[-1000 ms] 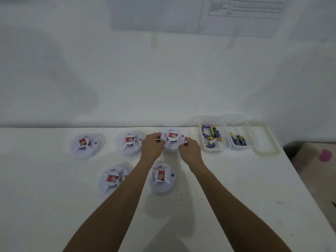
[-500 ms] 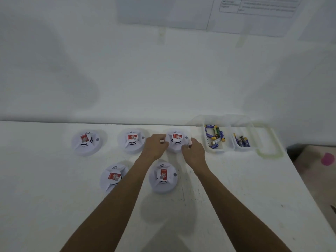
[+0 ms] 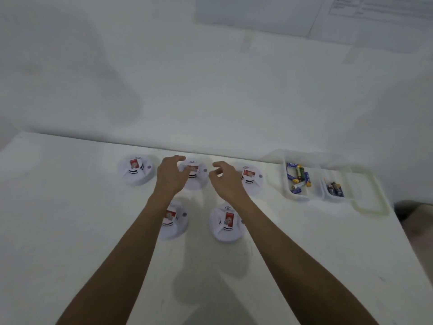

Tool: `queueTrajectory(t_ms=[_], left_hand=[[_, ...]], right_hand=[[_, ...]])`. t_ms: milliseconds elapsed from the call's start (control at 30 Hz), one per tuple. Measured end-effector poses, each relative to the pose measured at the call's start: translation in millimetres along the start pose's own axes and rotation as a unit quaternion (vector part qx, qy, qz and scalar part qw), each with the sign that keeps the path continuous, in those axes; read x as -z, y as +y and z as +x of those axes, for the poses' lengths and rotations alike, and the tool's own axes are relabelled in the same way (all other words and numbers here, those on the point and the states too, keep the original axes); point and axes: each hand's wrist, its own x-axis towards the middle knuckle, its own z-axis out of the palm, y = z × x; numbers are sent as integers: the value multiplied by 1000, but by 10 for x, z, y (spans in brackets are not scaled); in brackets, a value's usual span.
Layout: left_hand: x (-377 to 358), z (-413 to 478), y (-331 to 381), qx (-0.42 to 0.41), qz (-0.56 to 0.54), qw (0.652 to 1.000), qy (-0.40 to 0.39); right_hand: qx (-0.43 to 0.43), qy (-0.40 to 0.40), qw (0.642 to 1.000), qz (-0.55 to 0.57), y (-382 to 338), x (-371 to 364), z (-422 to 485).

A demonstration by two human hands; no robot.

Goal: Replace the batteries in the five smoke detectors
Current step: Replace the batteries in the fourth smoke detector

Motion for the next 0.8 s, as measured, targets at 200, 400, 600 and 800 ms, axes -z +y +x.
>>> queueTrajectory(t_ms=[200, 400, 600, 800], left_hand=[[-60, 39, -93, 52, 52, 994, -80], [-46, 43, -139, 53, 15, 997, -50], [121, -38, 22, 23, -112, 993, -9], [317, -478, 347, 10, -242, 970, -22]], right_hand=[[-59, -45, 997, -14, -27, -224, 181], [-60, -37, 997, 34, 6, -275, 197], [-91, 29, 961, 258, -8, -141, 70], [-39, 56, 929, 363, -202, 243, -426]])
